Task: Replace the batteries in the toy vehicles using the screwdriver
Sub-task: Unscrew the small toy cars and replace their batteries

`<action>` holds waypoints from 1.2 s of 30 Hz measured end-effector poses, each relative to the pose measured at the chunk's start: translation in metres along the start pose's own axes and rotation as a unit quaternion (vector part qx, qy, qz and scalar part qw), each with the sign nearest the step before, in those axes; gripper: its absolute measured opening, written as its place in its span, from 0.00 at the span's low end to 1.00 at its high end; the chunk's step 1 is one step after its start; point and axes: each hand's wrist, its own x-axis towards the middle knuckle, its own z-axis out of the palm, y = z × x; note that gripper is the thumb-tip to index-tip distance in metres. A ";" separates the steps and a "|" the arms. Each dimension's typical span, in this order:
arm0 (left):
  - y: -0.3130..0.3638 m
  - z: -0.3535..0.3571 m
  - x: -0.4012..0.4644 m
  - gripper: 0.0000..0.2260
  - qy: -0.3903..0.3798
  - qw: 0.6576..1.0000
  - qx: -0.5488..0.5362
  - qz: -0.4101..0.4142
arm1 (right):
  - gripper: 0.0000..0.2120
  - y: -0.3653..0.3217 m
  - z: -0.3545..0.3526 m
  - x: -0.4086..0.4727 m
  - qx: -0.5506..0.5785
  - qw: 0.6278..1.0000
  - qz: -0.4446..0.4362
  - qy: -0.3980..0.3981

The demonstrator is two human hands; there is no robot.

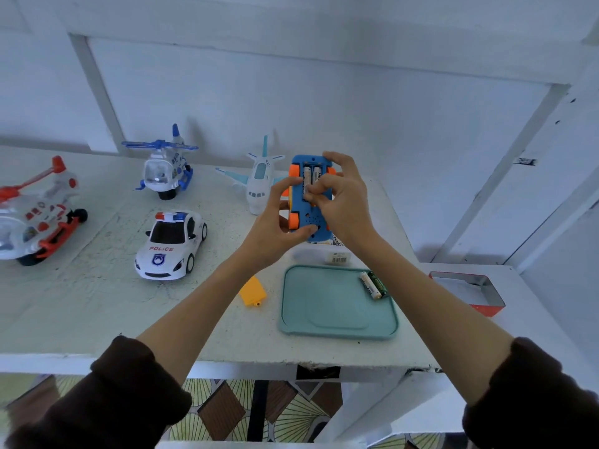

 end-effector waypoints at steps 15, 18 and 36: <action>0.014 -0.079 -0.054 0.28 0.125 0.991 0.048 0.001 | 0.05 -0.027 0.037 -0.068 -0.035 0.974 -0.005 -0.223; 0.008 -0.084 -0.069 0.27 0.135 0.990 0.035 -0.012 | 0.10 -0.027 0.057 -0.077 -0.065 0.944 0.045 -0.320; -0.025 -0.079 -0.096 0.28 0.174 0.984 0.043 -0.019 | 0.06 -0.015 0.027 -0.063 0.105 0.954 0.179 -0.217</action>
